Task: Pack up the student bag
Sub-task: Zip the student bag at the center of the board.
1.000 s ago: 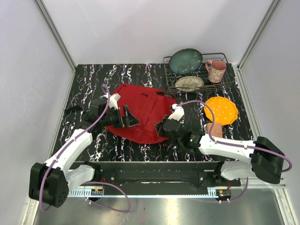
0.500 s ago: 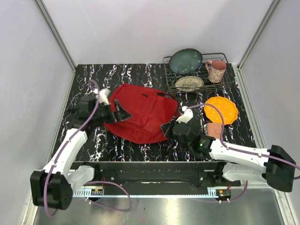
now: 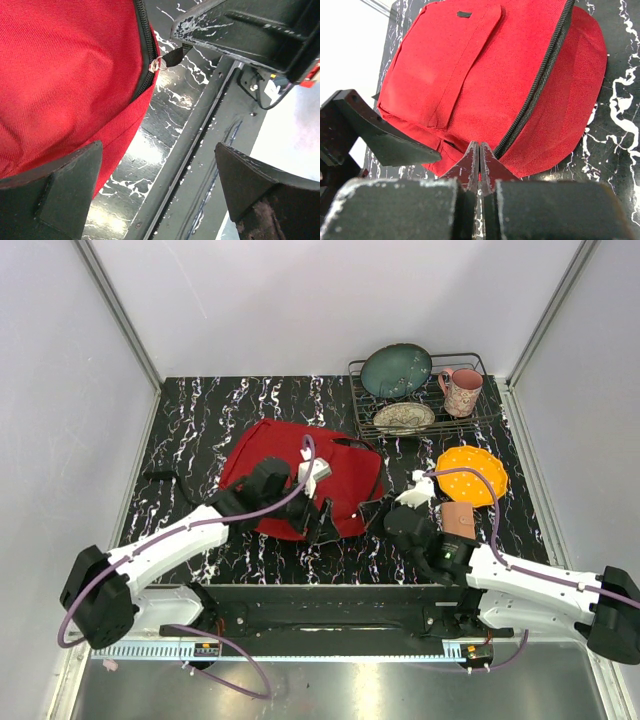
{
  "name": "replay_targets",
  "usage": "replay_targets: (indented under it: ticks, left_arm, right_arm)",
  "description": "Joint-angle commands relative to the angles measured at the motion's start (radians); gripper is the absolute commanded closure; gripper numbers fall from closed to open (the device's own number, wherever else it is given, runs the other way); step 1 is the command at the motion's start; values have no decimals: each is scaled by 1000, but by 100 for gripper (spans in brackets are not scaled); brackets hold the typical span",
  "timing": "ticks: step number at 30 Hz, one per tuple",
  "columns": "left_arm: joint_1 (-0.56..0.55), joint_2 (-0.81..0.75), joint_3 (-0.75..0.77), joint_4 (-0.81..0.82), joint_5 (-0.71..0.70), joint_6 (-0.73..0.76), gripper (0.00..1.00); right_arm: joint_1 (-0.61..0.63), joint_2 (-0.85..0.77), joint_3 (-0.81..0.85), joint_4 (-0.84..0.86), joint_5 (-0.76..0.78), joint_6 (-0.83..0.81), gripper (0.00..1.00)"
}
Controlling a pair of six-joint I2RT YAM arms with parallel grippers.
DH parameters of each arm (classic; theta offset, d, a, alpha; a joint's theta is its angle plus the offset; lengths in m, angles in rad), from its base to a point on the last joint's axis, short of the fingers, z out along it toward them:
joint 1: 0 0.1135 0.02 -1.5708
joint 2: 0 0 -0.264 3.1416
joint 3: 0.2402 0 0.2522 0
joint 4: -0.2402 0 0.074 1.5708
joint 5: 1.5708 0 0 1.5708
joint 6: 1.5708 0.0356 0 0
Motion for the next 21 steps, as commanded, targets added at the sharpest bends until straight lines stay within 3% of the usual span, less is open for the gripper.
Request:
replay_targets:
  ticks: [1,8,15,16,21]
  left_arm:
    - [-56,42,21,98,-100,65,1]
    - [-105,137,0,202,-235,49,1]
    - [-122,211,0,247,-255,56,7]
    - [-124,220,0,247,-246,60,10]
    - [-128,233,-3,255,-241,62,44]
  right_arm:
    - [2,-32,-2,-7,67,39,100]
    - [2,-46,-5,-27,70,44,100]
    - [2,-48,-2,-57,65,68,100]
    - [4,-48,-2,-57,65,71,100]
    - [4,-49,0,-59,67,77,100]
